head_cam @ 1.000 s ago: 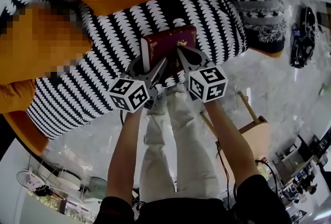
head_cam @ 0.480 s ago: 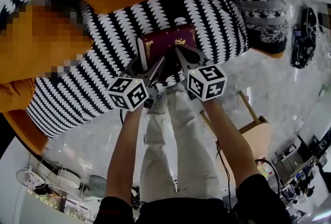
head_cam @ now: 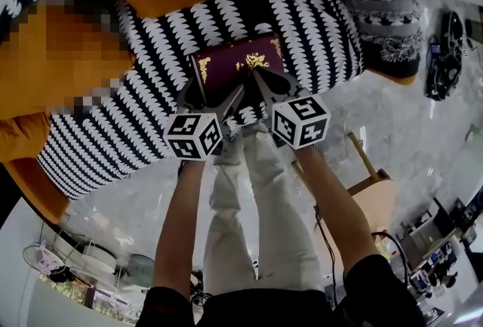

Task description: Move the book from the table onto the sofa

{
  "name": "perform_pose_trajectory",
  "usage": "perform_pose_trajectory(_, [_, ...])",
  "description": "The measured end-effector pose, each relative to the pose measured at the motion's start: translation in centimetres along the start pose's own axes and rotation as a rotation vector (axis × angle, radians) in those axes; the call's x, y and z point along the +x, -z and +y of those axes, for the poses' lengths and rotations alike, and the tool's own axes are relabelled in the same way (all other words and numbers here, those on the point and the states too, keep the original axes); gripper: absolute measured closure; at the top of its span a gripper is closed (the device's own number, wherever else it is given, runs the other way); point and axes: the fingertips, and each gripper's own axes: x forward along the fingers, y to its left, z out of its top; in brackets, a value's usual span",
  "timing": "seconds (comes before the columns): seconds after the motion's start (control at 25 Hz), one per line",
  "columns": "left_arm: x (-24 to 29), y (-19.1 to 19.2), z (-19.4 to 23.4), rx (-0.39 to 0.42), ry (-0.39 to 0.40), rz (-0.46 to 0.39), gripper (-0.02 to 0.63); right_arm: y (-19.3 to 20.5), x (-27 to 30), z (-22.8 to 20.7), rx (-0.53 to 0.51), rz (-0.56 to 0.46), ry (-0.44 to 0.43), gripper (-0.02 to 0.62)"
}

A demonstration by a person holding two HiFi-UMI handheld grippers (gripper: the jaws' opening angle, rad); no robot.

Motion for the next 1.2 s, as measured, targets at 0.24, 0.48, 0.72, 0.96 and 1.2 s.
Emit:
perform_pose_trajectory(0.24, [-1.1,-1.0,2.4,-0.007,-0.114,-0.069,0.081,0.2,-0.2,-0.1,0.003,0.003,-0.004,0.578])
perform_pose_trajectory(0.48, [-1.3,-0.3,2.5,0.01,-0.111,-0.05,0.08,0.4,-0.2,-0.3,0.006,0.003,-0.002,0.578])
perform_pose_trajectory(0.72, [-2.0,-1.1,0.8,0.127,-0.075,-0.056,0.083,-0.1,-1.0,0.2,-0.008,-0.002,-0.009,0.578])
perform_pose_trajectory(0.96, [-2.7,-1.4,-1.0,0.101,-0.017,-0.046,0.086,-0.9,-2.4,0.5,-0.012,-0.025,-0.006,0.578])
perform_pose_trajectory(1.2, [-3.7,-2.3,-3.2,0.133,0.002,-0.026,0.153,-2.6,-4.3,1.2,-0.019,-0.039,-0.006,0.578])
